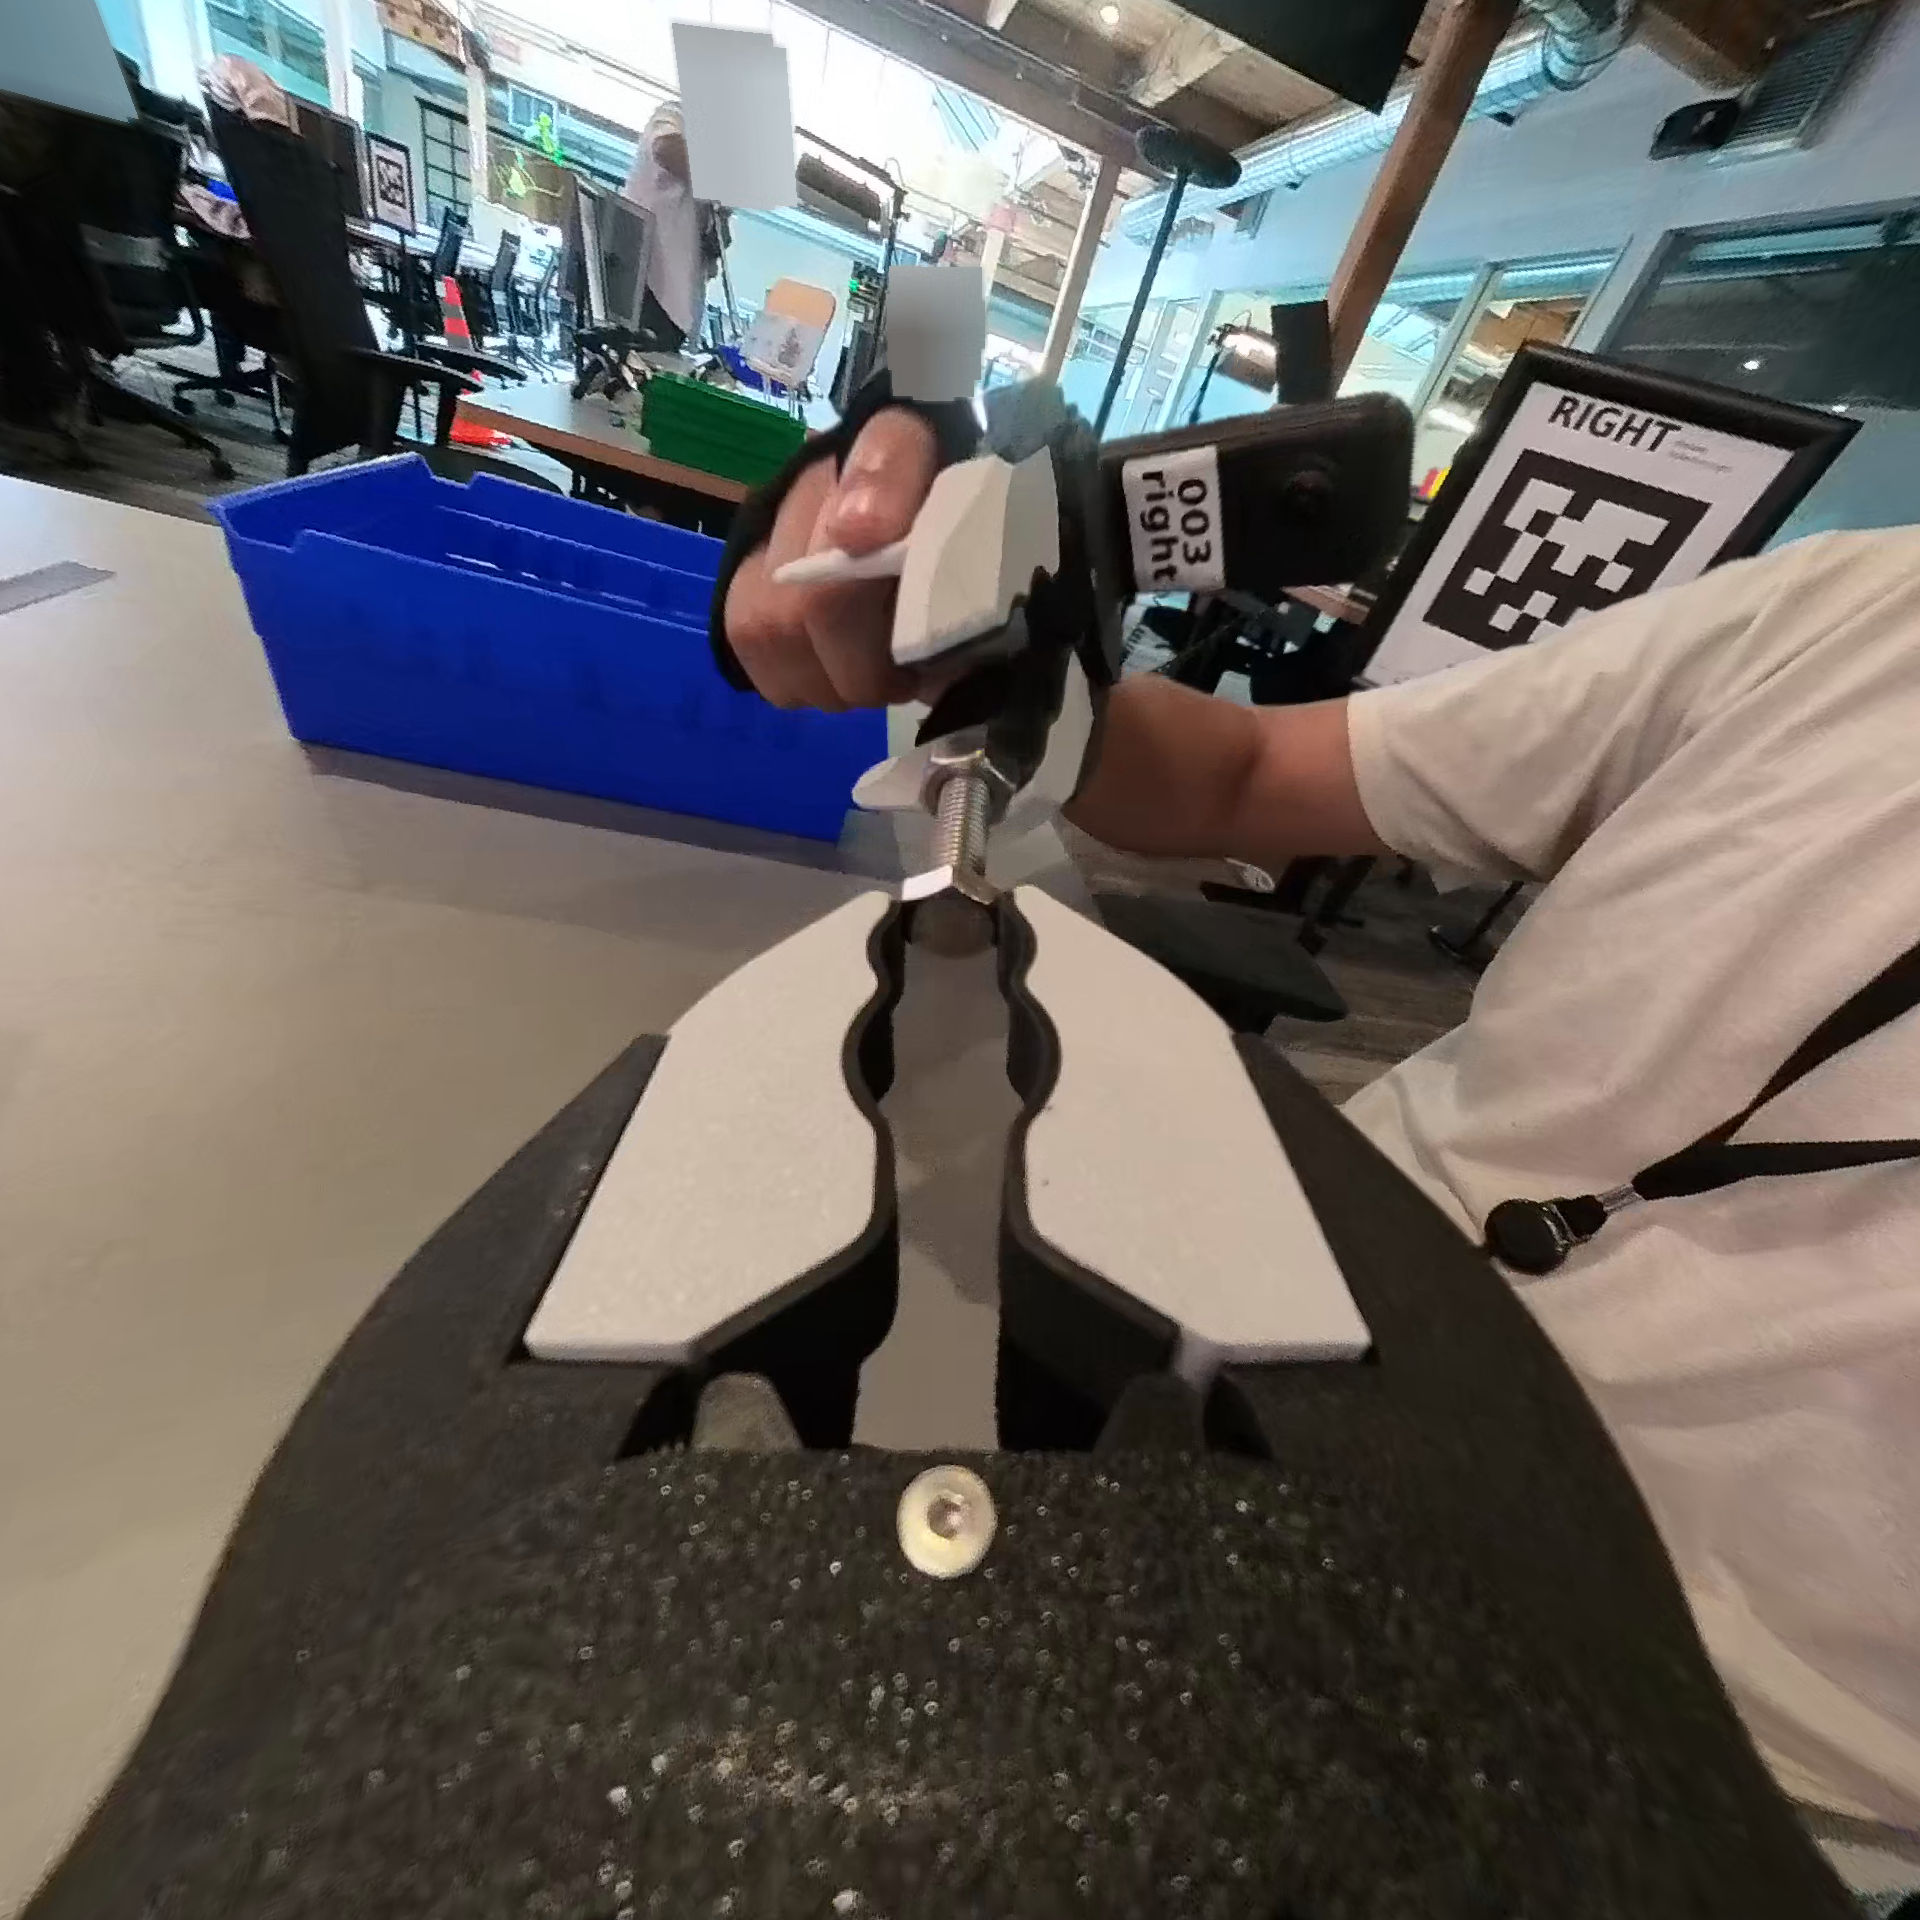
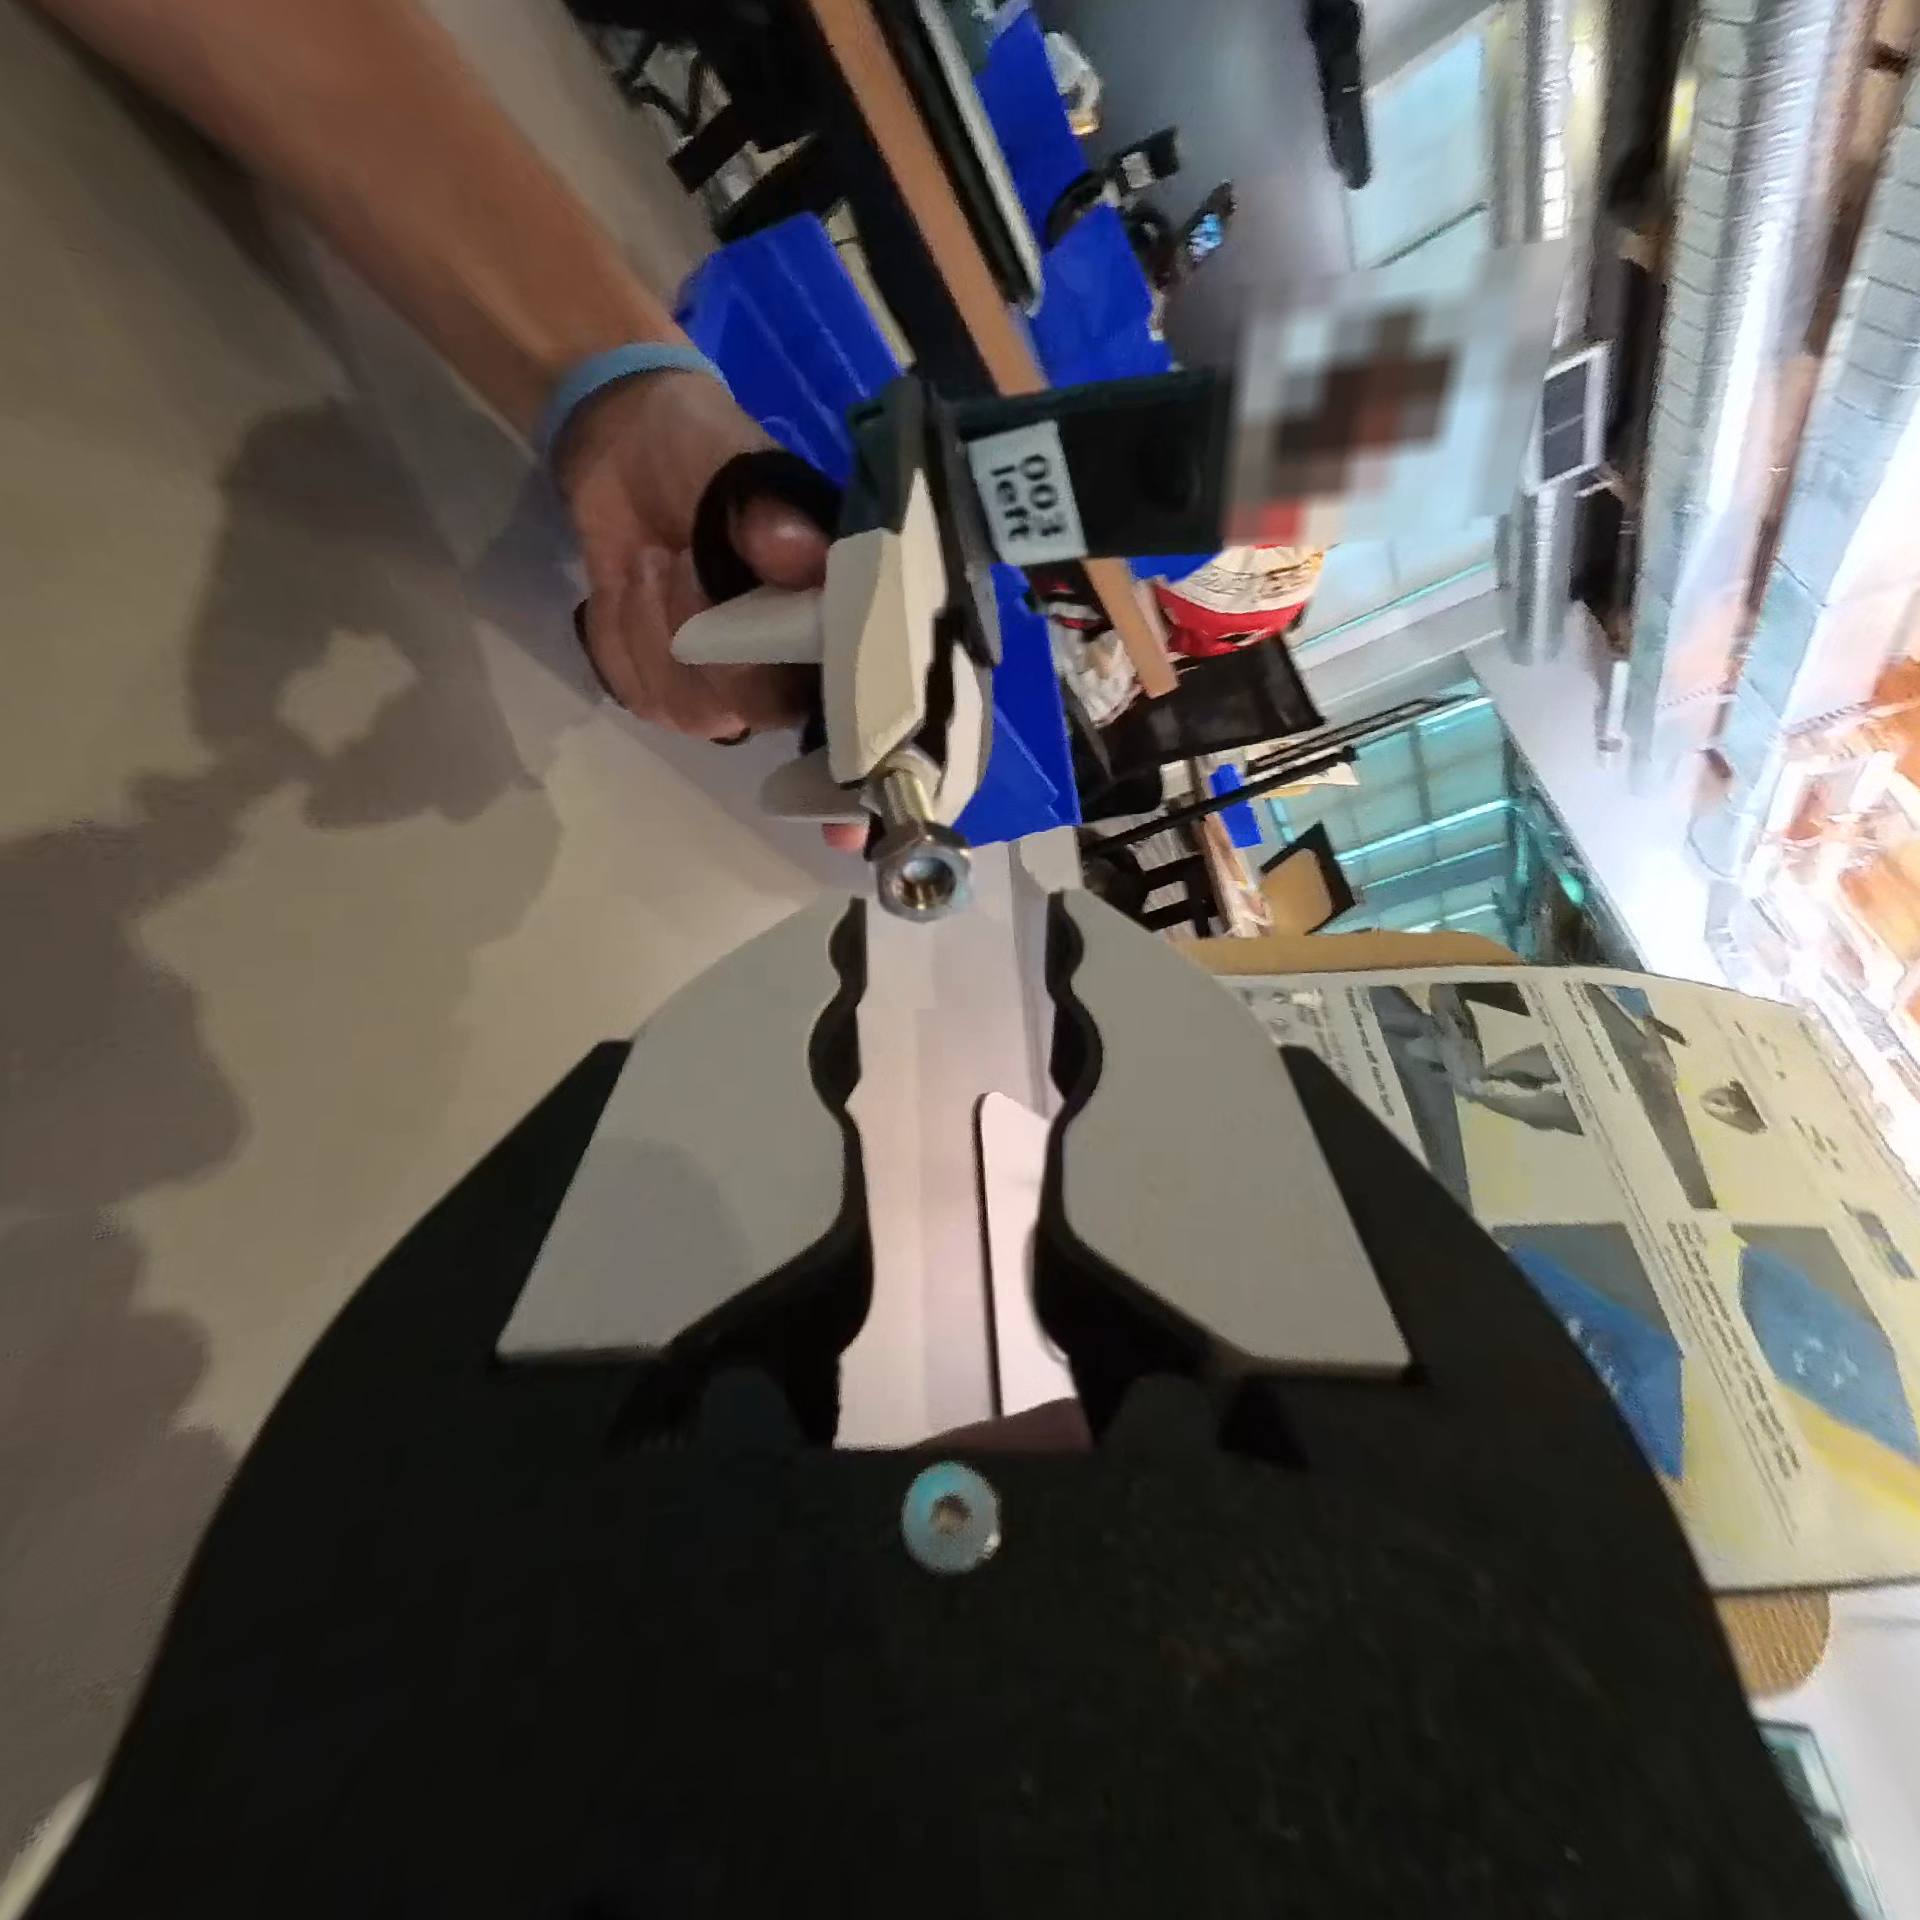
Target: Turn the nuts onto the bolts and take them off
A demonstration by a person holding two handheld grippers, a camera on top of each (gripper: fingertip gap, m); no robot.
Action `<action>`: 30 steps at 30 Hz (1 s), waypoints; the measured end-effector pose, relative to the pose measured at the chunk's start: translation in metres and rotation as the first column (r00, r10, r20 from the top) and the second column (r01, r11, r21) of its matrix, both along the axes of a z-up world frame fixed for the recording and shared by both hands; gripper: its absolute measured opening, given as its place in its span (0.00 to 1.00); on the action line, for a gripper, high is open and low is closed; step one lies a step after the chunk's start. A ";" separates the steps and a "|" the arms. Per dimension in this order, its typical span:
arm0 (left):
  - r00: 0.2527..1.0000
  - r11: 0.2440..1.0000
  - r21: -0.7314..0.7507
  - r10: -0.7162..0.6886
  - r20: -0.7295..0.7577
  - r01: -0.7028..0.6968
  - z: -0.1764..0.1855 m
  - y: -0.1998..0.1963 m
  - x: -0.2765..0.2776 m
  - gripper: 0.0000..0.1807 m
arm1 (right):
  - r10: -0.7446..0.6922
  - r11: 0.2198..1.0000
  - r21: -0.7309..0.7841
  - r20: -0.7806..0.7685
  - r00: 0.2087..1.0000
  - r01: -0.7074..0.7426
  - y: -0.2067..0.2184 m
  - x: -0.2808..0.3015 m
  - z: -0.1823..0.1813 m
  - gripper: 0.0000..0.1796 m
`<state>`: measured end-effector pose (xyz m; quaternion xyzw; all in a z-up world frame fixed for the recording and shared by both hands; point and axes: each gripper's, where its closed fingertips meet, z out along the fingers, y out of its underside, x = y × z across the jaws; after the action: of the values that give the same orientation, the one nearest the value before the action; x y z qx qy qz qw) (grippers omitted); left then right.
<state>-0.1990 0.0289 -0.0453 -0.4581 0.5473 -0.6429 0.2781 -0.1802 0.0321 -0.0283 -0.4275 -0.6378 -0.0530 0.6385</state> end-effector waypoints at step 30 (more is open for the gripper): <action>0.982 0.963 0.195 0.181 0.055 -0.188 0.004 0.018 0.001 0.09 | -0.330 0.319 -0.862 -0.491 0.806 -0.394 -0.001 -0.005 -0.013 0.36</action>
<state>-0.1977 0.0474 -0.0411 -0.4650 0.5585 -0.5645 0.3914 -0.1847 0.0307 -0.0415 -0.6960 -0.3203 0.4785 0.4291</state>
